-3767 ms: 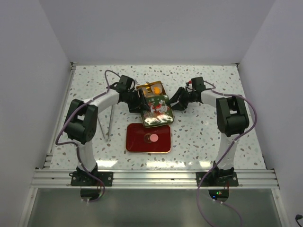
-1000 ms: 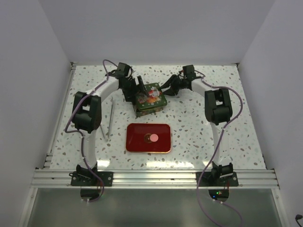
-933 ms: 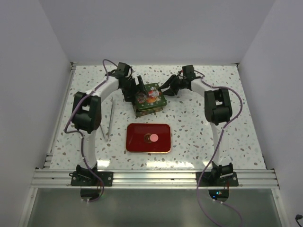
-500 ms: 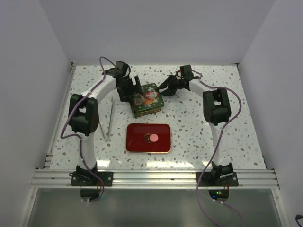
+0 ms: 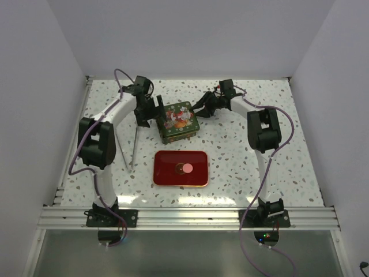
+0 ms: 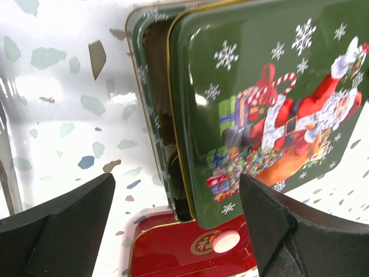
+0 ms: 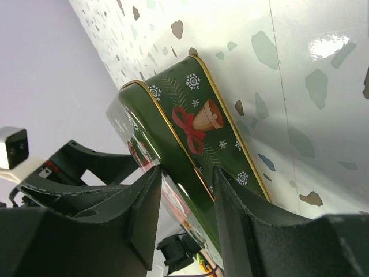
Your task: Pack the cookies
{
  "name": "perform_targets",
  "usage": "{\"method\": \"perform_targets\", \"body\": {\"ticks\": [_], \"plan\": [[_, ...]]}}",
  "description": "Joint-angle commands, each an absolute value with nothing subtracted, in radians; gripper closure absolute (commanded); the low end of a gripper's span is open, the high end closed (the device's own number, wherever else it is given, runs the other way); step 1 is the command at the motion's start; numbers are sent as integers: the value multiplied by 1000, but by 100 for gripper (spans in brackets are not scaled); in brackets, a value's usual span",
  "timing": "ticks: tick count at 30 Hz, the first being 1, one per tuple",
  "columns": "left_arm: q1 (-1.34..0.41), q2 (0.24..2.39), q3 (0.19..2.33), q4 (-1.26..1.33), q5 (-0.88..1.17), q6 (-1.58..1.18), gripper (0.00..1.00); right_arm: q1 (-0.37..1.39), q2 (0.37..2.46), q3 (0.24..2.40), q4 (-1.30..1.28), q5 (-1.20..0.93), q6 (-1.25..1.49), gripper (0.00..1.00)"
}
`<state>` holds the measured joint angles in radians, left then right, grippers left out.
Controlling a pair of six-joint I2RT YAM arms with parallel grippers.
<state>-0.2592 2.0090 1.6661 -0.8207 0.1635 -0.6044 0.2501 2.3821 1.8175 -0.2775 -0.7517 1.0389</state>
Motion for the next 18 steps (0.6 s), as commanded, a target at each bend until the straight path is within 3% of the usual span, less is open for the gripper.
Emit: {"method": "perform_targets", "body": {"ticks": [1, 10, 18], "plan": [[-249, 1918, 1583, -723, 215, -577, 6, 255, 2330, 1836, -287, -779, 1032, 57], [-247, 1872, 1399, -482, 253, -629, 9, 258, 2336, 1853, -301, -769, 1035, 57], [-247, 1864, 1397, -382, 278, -652, 12, 291, 2338, 1870, -321, -753, 1034, 57]]}}
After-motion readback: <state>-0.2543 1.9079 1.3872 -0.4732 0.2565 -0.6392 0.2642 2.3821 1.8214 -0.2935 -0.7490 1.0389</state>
